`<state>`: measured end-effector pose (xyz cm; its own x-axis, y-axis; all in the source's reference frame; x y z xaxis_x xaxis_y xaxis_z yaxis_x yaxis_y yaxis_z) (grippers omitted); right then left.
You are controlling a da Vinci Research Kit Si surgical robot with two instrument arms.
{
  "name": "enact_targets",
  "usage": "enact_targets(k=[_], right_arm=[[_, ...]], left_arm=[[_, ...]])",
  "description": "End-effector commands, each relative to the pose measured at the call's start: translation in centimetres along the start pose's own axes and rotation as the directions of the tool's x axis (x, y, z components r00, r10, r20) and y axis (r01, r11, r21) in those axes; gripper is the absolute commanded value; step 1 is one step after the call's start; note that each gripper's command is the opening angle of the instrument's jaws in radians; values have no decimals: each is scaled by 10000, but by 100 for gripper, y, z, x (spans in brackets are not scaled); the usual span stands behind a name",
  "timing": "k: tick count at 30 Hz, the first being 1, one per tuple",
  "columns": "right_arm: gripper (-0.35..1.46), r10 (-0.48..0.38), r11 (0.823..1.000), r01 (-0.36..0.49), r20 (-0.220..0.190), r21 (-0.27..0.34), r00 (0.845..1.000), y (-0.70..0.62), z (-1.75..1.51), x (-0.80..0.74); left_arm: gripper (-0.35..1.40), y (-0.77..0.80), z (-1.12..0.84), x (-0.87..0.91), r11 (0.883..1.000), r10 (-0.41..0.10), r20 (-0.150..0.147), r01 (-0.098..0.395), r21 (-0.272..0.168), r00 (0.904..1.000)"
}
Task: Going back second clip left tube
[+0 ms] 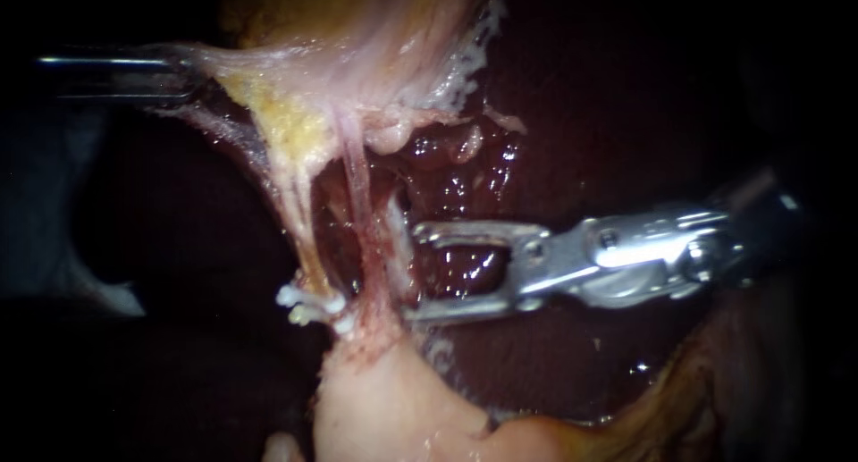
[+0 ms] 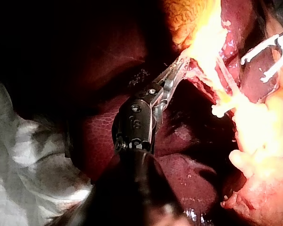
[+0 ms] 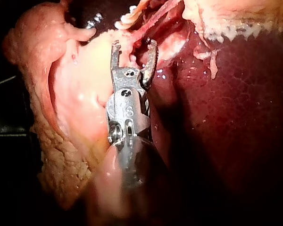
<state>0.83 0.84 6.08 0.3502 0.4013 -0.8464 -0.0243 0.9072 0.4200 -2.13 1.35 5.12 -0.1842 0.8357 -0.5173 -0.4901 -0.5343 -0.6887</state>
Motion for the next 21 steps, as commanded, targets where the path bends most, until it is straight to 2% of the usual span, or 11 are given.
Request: enact_targets(k=[1, 8, 15, 21], right_arm=[[50, 4, 10000, -4, 10, -15, 10000, 1, -8, -2], [50, -217, 9997, 218, 76, -114, 9997, 4, -40, -10], [50, -253, 9996, 254, 78, -93, 9996, 5, -45, -7], [50, -253, 9996, 254, 77, -91, 9996, 4, -45, -7]], left_arm=[[-35, 0, 0, 0, 10000, 4, 0, -4, -3, 10000], [-35, 0, 1, 0, 10000, 4, -4, -4, 5, 10000], [-35, 1, 5, -1, 10000, 7, -15, -7, 27, 10000], [-35, 5, 20, -4, 9999, 18, -63, -17, 130, 10000]])
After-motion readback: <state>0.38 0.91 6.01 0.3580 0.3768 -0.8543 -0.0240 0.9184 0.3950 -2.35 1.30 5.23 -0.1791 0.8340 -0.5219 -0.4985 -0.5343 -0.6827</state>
